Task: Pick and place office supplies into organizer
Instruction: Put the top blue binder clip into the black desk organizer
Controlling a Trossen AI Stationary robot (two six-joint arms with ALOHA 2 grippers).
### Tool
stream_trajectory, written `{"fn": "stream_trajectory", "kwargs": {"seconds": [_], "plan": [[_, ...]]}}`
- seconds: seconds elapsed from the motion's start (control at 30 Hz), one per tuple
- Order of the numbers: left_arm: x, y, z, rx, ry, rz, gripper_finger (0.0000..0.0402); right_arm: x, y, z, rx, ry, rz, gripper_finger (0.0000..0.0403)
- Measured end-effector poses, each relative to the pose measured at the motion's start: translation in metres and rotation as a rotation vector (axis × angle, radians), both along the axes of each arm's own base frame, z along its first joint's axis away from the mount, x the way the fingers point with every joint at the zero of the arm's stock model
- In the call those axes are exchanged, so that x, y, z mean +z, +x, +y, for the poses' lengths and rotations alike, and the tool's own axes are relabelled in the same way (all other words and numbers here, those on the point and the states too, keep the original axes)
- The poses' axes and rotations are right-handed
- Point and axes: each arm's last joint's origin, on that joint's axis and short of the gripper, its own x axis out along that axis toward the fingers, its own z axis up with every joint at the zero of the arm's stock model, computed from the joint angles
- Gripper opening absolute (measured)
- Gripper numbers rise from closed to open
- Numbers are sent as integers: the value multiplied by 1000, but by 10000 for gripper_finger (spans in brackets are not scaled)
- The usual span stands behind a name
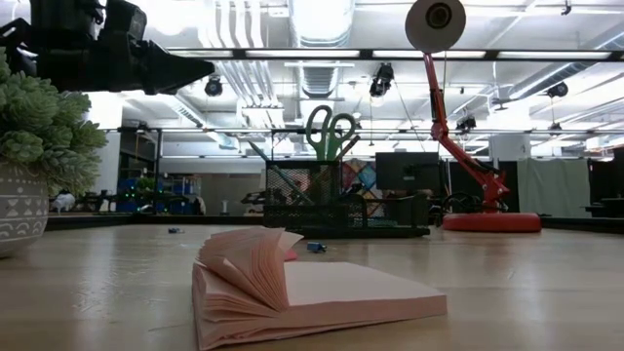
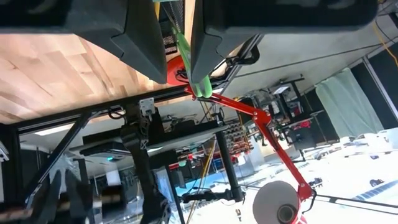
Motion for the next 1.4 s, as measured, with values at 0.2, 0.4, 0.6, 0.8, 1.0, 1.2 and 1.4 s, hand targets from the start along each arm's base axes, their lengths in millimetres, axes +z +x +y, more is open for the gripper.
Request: {"fn": "stream_trajectory", "kwargs": {"seconds": [0.2,0.4,0.6,0.8,1.0,1.2,1.4], "plan": [[0,0,0,0,1,-3,59,-64,-33,-16,-26,64,-107,31],[2,0,0,0,5,-14,59,-106,-51,-46,23,78,-251,31],[5,0,0,2,16,-24,59,-126,-66,-86,54,96,-384,31],[11,1,0,6,42,-38,59,-127,-74,-122,42,30,-410,15],[17,2,1,6,47,-55,59,-115,-90,-133,78,-117,-467,9],[17,3,1,6,40,-49,59,-112,-117,-137,85,-177,-579,9],[16,3,1,0,12,-45,59,-109,-134,-143,50,-191,-643,9]]}}
